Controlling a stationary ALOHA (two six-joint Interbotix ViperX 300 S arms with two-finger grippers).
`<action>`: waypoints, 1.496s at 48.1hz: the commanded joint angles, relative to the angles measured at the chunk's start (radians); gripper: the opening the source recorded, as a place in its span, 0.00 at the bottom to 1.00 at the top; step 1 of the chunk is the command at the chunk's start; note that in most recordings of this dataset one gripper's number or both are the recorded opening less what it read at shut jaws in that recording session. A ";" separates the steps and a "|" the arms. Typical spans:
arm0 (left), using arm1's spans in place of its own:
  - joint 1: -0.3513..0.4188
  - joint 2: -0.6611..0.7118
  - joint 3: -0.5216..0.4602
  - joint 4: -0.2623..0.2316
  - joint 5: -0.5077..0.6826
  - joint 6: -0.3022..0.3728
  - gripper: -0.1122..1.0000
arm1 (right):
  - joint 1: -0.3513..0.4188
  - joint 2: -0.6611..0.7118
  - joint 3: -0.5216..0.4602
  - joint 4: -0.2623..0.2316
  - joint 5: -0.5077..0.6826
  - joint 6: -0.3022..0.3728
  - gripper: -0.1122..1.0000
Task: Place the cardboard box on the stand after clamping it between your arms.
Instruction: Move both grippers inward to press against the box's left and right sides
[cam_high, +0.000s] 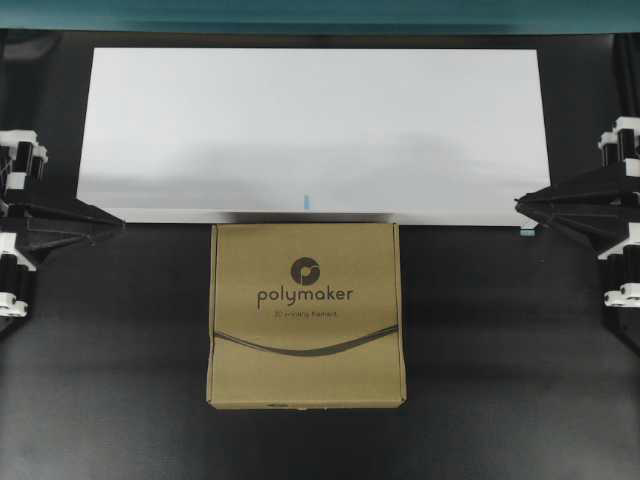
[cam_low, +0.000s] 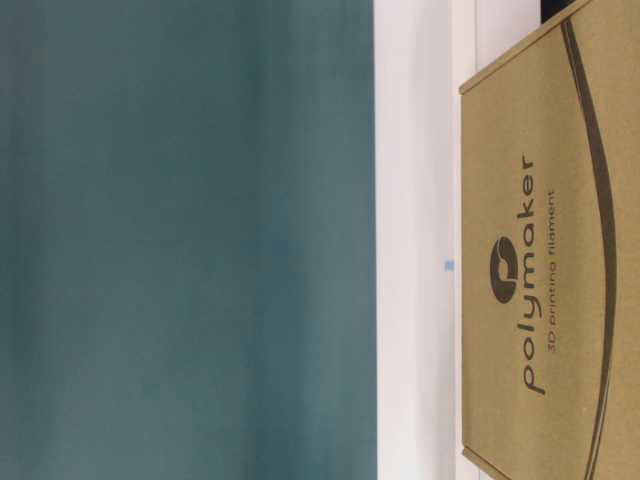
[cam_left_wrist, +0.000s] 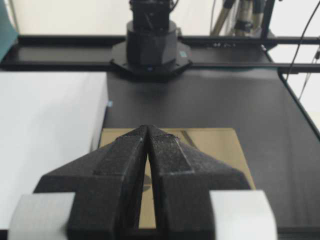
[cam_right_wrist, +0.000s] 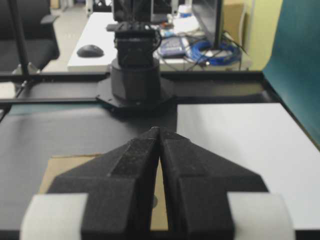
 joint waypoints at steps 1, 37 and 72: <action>-0.018 0.009 -0.025 0.041 0.028 -0.026 0.15 | -0.012 0.017 -0.011 0.005 0.005 0.002 0.12; -0.107 0.252 -0.132 0.041 0.534 -0.126 0.10 | 0.158 0.413 -0.140 0.043 0.618 0.181 0.10; -0.107 0.693 -0.140 0.043 0.393 -0.127 0.80 | 0.124 0.830 -0.186 0.008 0.414 0.181 0.83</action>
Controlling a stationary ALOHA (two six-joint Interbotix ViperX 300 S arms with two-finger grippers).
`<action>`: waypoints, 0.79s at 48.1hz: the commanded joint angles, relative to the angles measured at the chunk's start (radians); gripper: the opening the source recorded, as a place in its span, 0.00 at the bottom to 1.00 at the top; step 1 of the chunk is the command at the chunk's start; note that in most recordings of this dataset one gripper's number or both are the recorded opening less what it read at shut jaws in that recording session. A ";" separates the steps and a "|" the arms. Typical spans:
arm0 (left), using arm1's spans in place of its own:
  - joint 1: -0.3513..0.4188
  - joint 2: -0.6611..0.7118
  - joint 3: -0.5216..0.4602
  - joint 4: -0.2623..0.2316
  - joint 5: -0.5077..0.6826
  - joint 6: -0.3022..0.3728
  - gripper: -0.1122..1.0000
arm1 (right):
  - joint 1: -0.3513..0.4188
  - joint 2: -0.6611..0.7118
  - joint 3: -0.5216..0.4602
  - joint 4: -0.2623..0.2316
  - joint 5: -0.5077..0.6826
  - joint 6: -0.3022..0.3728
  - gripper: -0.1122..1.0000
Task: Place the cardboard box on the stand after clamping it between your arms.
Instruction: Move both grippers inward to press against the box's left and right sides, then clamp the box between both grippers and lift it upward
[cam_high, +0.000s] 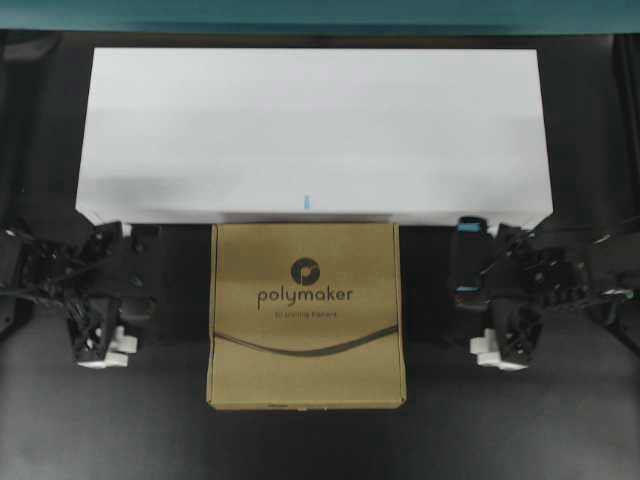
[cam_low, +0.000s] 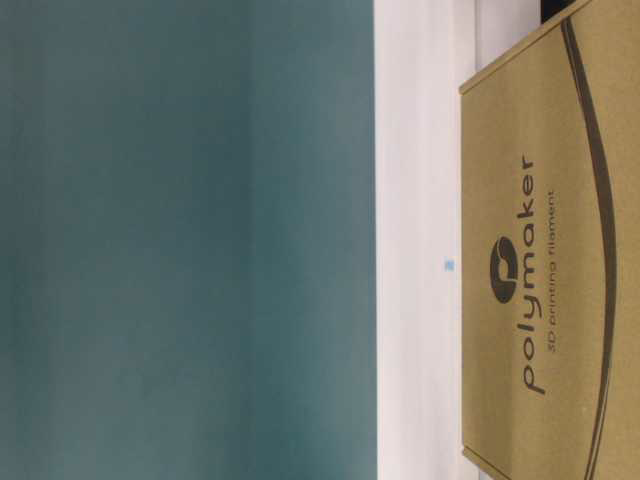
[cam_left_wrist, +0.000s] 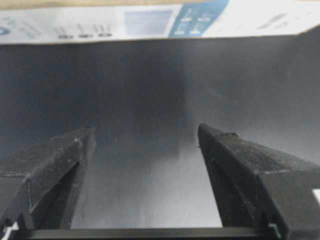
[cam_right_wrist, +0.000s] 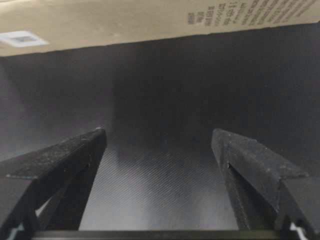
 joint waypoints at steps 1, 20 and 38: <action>-0.003 0.048 -0.032 0.003 -0.026 0.006 0.81 | -0.014 0.052 -0.028 -0.005 -0.028 0.005 0.83; 0.000 0.202 -0.130 0.003 -0.032 0.038 0.81 | -0.018 0.183 -0.140 -0.005 -0.034 -0.002 0.83; -0.002 0.267 -0.213 0.003 -0.031 0.049 0.80 | -0.014 0.229 -0.227 -0.005 0.017 -0.002 0.83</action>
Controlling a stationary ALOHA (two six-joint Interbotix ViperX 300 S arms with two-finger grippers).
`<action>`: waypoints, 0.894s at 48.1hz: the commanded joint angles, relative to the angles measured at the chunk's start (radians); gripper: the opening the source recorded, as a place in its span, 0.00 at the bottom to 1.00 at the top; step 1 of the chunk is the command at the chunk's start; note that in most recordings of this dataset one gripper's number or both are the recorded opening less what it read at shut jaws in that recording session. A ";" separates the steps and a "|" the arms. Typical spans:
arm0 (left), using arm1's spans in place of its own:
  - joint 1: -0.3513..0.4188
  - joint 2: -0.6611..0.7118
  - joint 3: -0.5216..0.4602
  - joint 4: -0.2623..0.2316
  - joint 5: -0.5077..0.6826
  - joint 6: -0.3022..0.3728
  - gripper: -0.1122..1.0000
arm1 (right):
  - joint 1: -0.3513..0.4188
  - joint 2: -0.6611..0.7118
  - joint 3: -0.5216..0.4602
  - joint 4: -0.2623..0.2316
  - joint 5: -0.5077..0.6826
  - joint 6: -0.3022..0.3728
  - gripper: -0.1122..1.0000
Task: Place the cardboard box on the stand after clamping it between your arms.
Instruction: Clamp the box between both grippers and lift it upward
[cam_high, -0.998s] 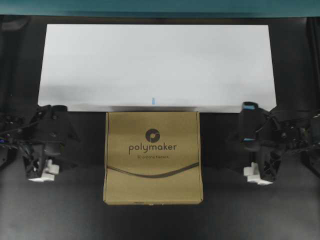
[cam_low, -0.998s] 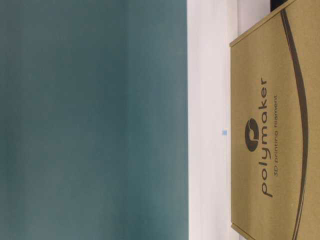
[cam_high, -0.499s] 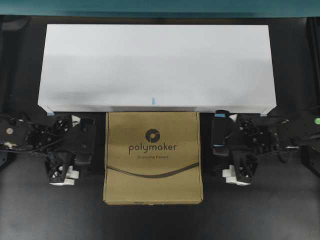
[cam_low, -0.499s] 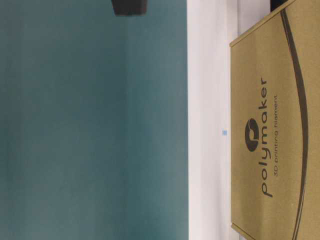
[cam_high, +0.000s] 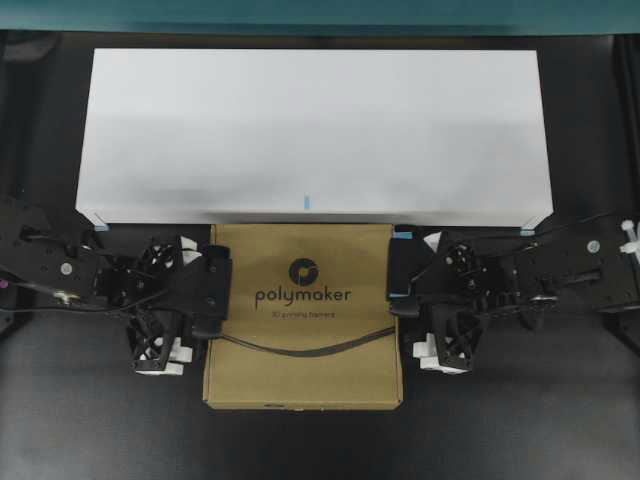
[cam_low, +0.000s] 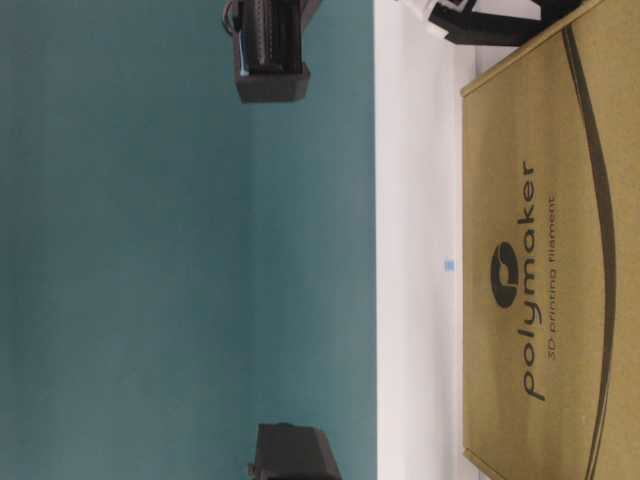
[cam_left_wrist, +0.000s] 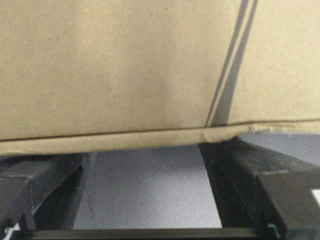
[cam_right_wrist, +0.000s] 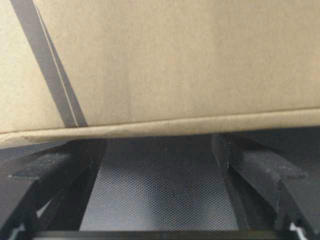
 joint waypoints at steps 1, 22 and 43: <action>-0.002 0.003 -0.038 0.003 -0.008 0.003 0.80 | -0.006 0.020 -0.034 -0.002 0.023 -0.002 0.83; 0.000 -0.014 -0.089 0.003 0.017 0.003 0.80 | -0.005 -0.026 -0.072 -0.002 0.077 0.000 0.83; 0.020 -0.198 -0.230 0.003 0.334 0.006 0.80 | -0.029 -0.193 -0.206 -0.002 0.370 -0.005 0.83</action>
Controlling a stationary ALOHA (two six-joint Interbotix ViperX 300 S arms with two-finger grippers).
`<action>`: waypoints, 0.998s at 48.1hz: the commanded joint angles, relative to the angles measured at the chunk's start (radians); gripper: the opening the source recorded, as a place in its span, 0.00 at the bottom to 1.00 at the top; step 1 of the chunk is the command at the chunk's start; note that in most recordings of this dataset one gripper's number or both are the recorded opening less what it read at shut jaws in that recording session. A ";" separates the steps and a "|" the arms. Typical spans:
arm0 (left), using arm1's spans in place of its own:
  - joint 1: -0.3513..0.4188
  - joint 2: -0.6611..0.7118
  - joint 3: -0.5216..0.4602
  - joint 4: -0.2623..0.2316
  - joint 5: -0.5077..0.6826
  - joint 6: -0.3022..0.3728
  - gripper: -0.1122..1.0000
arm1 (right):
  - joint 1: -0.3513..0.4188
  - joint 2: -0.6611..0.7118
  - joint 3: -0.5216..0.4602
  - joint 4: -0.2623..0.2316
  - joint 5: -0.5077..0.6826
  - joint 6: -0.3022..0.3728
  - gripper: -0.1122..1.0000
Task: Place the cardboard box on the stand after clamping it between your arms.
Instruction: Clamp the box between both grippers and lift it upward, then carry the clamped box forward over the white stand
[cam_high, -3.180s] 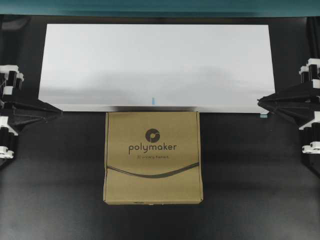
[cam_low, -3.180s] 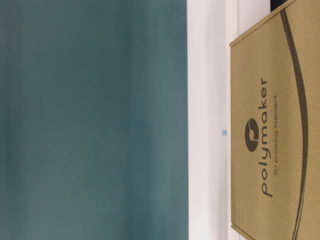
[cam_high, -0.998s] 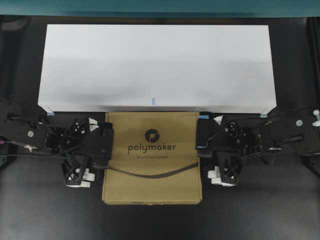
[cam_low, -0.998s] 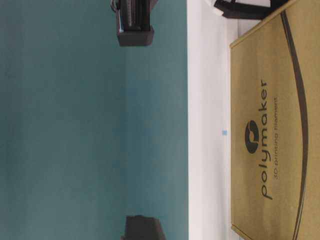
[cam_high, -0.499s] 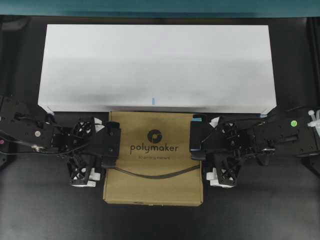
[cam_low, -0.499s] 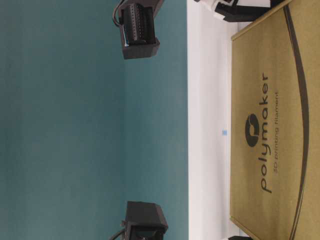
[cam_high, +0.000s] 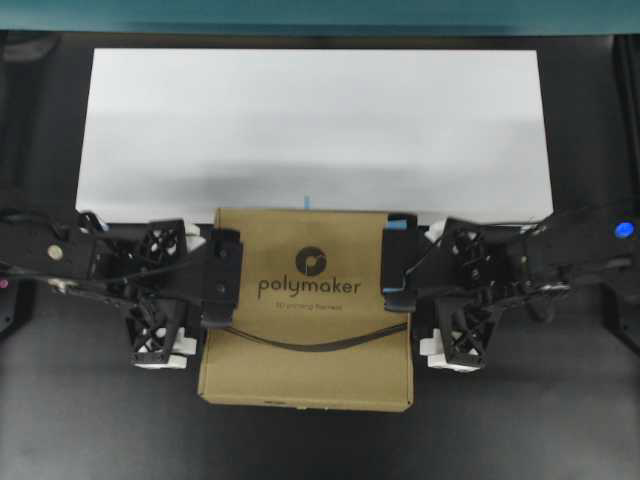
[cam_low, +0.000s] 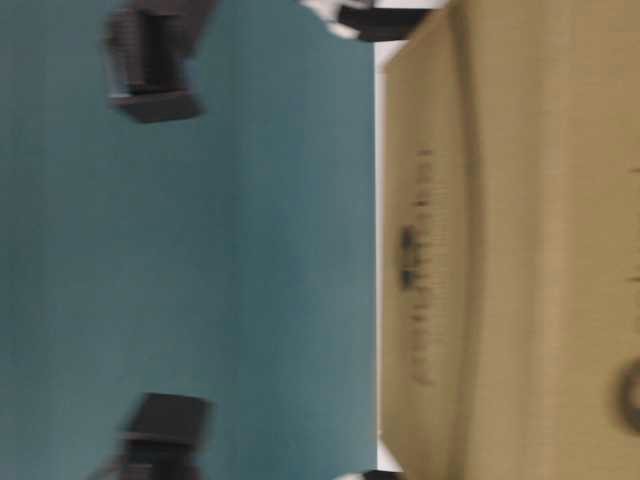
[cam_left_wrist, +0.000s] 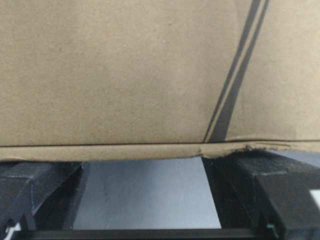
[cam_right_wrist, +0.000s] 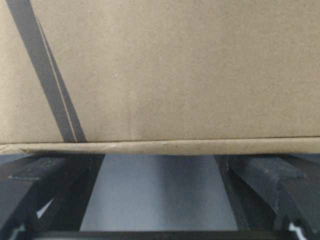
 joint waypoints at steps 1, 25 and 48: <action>0.015 -0.072 -0.101 0.003 0.072 0.005 0.80 | -0.034 -0.043 -0.077 -0.002 0.031 0.002 0.83; 0.100 -0.127 -0.187 0.003 0.175 0.060 0.80 | -0.087 -0.072 -0.192 0.000 0.187 -0.060 0.83; 0.247 -0.077 -0.219 0.003 0.164 0.222 0.80 | -0.224 -0.002 -0.219 0.005 0.081 -0.198 0.83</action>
